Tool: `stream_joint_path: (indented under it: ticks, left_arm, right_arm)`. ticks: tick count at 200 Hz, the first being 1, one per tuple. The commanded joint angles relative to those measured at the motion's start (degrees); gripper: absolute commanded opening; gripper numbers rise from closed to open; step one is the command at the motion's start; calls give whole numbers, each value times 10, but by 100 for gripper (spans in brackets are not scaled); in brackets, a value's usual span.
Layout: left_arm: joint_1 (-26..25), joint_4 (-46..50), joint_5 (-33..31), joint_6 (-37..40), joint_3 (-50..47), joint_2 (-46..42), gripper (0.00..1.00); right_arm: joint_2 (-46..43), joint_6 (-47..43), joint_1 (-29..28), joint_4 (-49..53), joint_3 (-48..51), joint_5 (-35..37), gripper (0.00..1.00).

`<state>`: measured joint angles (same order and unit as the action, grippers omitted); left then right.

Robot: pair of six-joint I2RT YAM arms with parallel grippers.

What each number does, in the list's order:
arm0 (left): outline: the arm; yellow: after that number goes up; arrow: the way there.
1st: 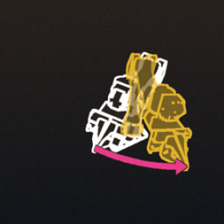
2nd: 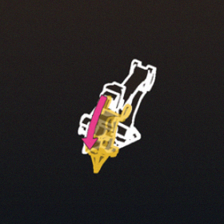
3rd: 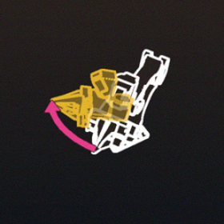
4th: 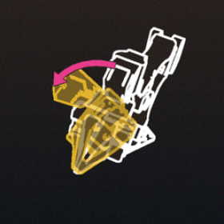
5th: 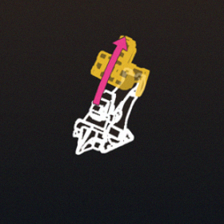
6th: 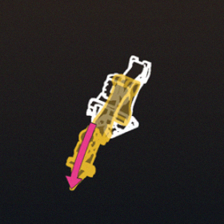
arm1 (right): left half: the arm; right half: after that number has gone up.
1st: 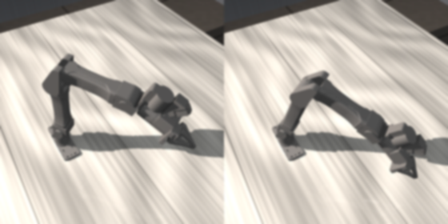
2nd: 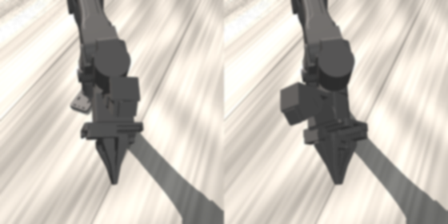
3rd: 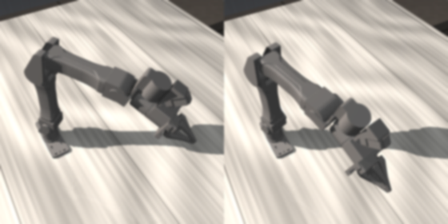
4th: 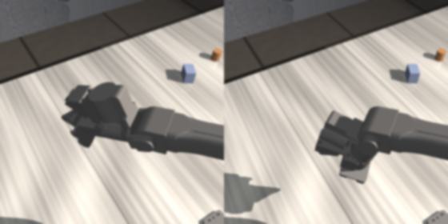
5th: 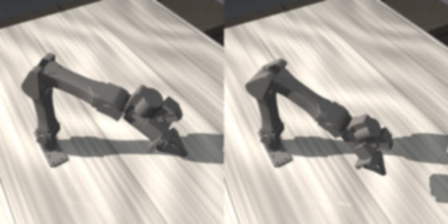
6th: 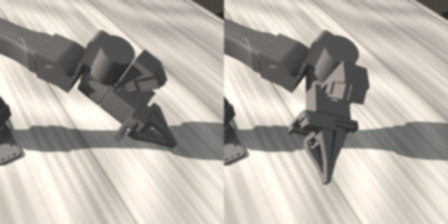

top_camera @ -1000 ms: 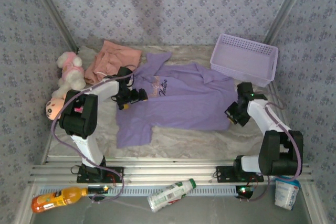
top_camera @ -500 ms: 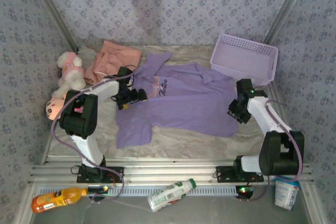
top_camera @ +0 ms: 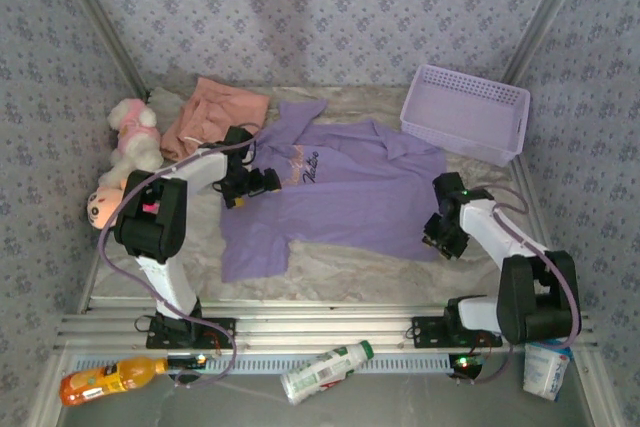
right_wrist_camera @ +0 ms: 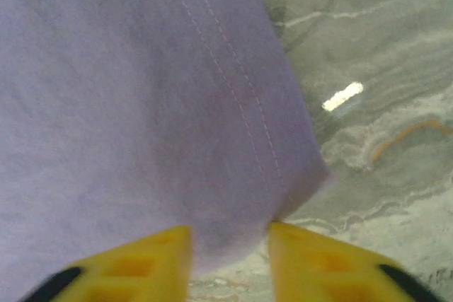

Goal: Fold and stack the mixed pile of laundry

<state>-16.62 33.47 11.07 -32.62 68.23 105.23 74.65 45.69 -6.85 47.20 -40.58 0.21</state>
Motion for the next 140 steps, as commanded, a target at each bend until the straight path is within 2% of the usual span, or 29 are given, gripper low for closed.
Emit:
stream_joint_path:
  ticks: [1,44,77,103,121,140]
  left_arm:
    - [-4,15,-8,1,9,13,100]
    - [-8,2,-6,0,9,23,100]
    - [-14,-2,-5,-9,9,25,100]
    - [-18,2,-7,-9,12,24,100]
    - [-19,3,-8,-9,11,24,100]
    - [-20,7,-8,-8,13,24,99]
  right_arm:
    - [-1,15,5,10,1,6,0]
    - [-78,20,-10,146,-61,44,0]
    - [-83,19,-10,143,-58,17,0]
    - [-63,24,-11,88,-27,3,42]
    - [-62,42,4,31,1,-1,49]
    - [-46,52,20,-32,24,-25,50]
